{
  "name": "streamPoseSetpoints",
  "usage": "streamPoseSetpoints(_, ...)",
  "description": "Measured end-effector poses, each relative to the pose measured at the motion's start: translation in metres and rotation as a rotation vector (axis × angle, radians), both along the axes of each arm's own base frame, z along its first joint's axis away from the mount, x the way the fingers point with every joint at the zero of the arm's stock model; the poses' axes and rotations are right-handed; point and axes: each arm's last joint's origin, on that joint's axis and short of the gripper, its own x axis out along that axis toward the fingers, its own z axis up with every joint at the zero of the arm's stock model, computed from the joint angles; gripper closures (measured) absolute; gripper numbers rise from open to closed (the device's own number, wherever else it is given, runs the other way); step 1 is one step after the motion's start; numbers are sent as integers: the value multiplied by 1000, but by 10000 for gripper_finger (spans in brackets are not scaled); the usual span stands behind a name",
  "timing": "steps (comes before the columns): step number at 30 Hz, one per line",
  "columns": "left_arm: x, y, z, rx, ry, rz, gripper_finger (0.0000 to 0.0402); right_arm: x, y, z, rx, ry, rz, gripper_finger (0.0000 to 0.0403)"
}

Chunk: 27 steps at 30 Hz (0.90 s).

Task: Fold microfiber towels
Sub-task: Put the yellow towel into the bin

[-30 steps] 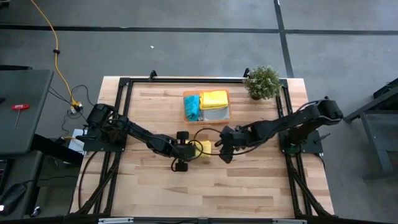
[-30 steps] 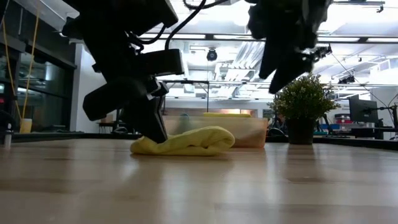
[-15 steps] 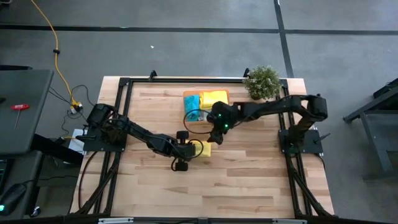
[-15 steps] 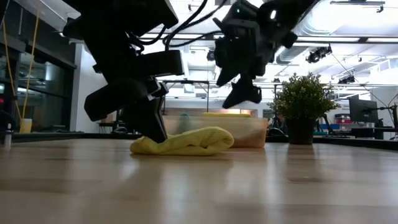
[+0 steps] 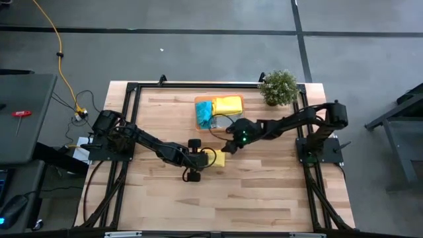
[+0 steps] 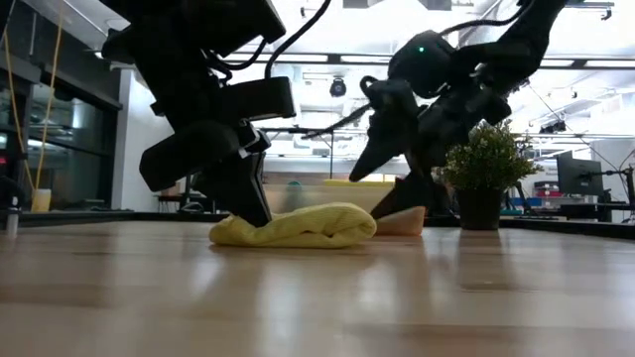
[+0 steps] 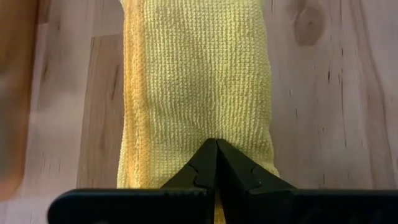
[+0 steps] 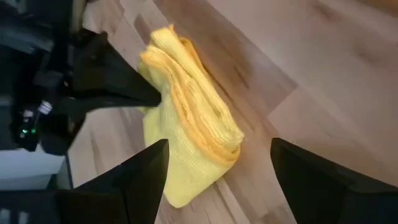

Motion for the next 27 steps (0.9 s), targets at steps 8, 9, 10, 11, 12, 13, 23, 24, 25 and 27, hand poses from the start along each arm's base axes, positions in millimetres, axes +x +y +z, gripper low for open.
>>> streamPoseSetpoints(8, 0, 0, 0, -1, 1, 0, 401, 14, 8, -30, 61, 5, -48, 130)
streamPoseSetpoints(9, 0, 0, 0, -1, 1, 0, 401, 16, 8, -32, 71, -9, -52, 130)
streamPoseSetpoints(10, 0, 0, 0, -1, 3, 0, 401, 18, 9, -34, 78, -23, -58, 130)
streamPoseSetpoints(11, 0, 0, 0, -2, 6, -1, 401, 21, 9, -34, 85, -50, -64, 130)
streamPoseSetpoints(12, 0, 0, 0, -2, 6, -2, 401, 23, 9, -35, 94, -65, -70, 130)
streamPoseSetpoints(13, 0, 0, 0, -3, 6, -2, 401, 25, 9, -35, 99, -69, -74, 130)
streamPoseSetpoints(23, -1, 0, -1, 3, 18, -9, 401, 42, 19, -34, 59, 47, 56, 133)
streamPoseSetpoints(24, -1, 0, -1, 4, 19, -9, 401, 43, 20, -34, 64, 47, 61, 138)
streamPoseSetpoints(25, -1, 0, -1, 4, 19, -8, 401, 43, 20, -34, 73, 51, 63, 145)
streamPoseSetpoints(27, -1, 0, -1, 4, 19, -8, 401, 42, 20, -35, 85, 61, 66, 166)
